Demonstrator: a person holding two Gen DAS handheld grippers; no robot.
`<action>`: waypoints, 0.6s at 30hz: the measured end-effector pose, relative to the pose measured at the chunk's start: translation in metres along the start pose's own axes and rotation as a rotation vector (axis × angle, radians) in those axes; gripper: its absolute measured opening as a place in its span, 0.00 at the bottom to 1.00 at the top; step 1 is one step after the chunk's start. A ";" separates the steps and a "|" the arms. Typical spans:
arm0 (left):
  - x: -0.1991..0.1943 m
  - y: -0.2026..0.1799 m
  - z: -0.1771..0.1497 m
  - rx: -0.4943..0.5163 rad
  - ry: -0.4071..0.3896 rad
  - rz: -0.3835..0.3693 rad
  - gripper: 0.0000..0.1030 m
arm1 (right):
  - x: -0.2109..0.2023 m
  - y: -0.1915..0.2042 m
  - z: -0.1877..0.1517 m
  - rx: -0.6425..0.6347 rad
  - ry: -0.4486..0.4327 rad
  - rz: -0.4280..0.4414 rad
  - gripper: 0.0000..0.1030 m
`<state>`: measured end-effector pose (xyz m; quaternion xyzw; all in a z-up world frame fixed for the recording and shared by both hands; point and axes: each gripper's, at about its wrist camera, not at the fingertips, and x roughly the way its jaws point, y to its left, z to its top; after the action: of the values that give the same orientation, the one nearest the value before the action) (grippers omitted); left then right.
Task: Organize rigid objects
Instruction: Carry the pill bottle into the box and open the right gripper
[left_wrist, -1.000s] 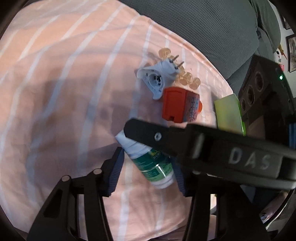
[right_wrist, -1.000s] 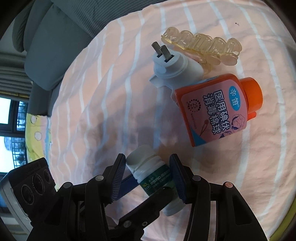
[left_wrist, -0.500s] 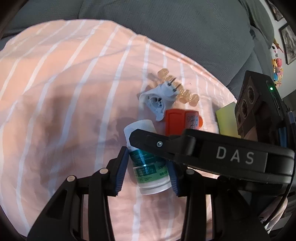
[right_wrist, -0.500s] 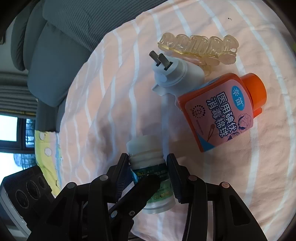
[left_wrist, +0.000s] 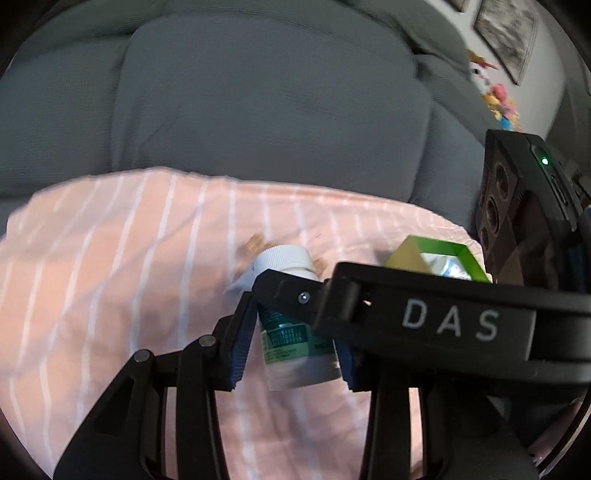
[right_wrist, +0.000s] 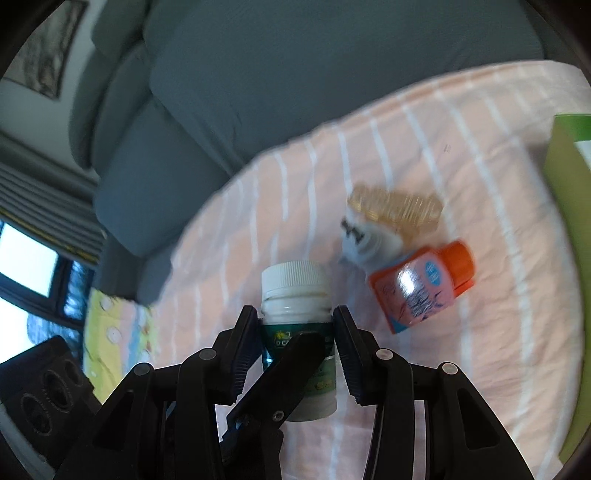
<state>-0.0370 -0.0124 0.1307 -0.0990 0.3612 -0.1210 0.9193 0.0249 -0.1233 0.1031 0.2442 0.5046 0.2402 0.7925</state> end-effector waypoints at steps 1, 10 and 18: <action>-0.002 -0.008 0.003 0.021 -0.018 -0.014 0.37 | -0.010 -0.003 0.001 0.013 -0.028 0.010 0.45; 0.008 -0.059 0.020 0.144 -0.067 -0.163 0.37 | -0.087 -0.028 0.008 0.051 -0.247 -0.037 0.45; 0.039 -0.120 0.024 0.235 -0.011 -0.279 0.36 | -0.133 -0.083 0.014 0.177 -0.353 -0.085 0.45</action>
<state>-0.0110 -0.1354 0.1554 -0.0407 0.3222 -0.2880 0.9009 -0.0009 -0.2727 0.1466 0.3295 0.3870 0.1147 0.8535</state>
